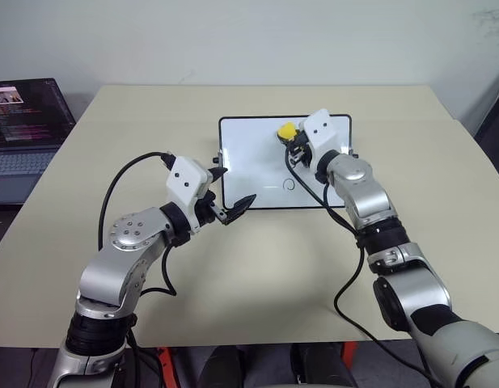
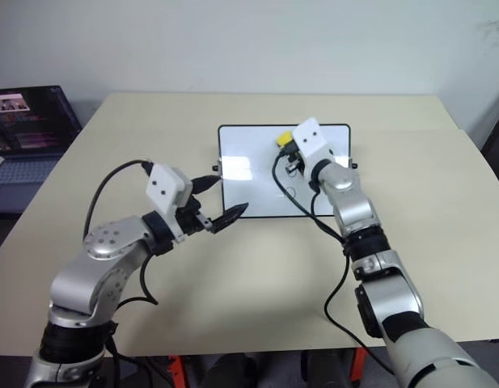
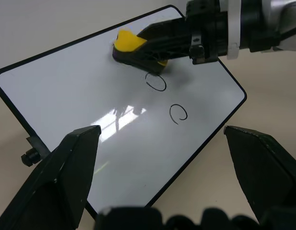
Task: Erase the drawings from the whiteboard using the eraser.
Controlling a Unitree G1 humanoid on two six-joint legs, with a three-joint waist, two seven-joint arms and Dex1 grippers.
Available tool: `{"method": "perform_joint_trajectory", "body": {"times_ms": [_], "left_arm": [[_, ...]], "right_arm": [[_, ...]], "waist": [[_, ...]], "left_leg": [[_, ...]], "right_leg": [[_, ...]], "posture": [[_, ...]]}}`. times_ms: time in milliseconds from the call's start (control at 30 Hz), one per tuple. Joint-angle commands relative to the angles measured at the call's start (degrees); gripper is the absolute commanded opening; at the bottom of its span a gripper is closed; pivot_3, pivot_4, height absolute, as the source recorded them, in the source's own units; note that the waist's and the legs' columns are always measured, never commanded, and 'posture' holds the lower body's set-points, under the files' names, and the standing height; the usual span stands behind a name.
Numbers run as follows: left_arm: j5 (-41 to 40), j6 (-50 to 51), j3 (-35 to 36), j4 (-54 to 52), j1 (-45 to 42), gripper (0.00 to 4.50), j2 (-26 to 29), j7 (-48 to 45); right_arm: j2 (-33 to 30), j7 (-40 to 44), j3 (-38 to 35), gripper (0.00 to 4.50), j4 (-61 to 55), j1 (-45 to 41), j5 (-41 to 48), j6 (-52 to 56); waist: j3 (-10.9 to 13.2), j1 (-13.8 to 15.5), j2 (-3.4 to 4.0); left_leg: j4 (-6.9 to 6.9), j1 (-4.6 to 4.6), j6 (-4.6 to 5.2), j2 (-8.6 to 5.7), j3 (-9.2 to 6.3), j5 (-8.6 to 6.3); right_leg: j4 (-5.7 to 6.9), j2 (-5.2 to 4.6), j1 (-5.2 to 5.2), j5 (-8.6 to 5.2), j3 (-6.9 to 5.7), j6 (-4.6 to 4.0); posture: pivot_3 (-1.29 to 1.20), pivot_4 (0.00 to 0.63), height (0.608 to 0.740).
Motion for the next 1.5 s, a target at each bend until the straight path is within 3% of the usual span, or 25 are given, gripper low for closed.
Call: {"method": "perform_joint_trajectory", "body": {"times_ms": [33,400,667,1500], "left_arm": [[-0.26,-0.64,1.42,-2.36,-0.05,4.5,0.36,0.22],[-0.24,-0.76,1.22,-2.59,0.25,4.5,0.28,0.23],[0.07,-1.4,0.61,-1.53,-0.61,4.5,-0.1,-0.01],[0.22,-1.16,0.83,-1.75,-0.85,4.5,0.12,0.18]], "right_arm": [[0.23,1.22,1.53,1.1,-1.63,2.46,-0.56,2.57],[-1.38,2.47,0.63,1.1,-8.74,4.6,-0.08,6.35],[-2.85,1.5,-1.32,1.1,-10.54,1.04,0.33,6.71],[2.97,-4.45,-0.73,1.1,15.13,-8.32,-2.37,-10.72]], "waist": [[0.0,0.0,0.0],[0.0,0.09,0.0],[0.01,0.15,0.01],[0.01,-0.94,0.01]], "left_leg": [[0.0,0.05,0.0,0.0,-0.01,0.0],[0.0,0.15,0.0,0.0,-0.04,0.0],[0.0,0.1,0.0,-0.01,-0.04,0.0],[-0.01,-0.18,-0.01,0.0,0.05,0.01]], "right_leg": [[0.01,0.0,0.05,0.0,-0.01,0.0],[-0.02,0.0,0.17,0.0,-0.04,0.0],[-0.07,-0.01,0.17,0.0,-0.05,0.0],[0.03,-0.01,-0.23,0.01,0.02,-0.01]], "posture": [[0.0,0.15,0.74],[0.0,0.15,0.74],[0.0,0.15,0.74],[0.0,0.15,0.74]]}}
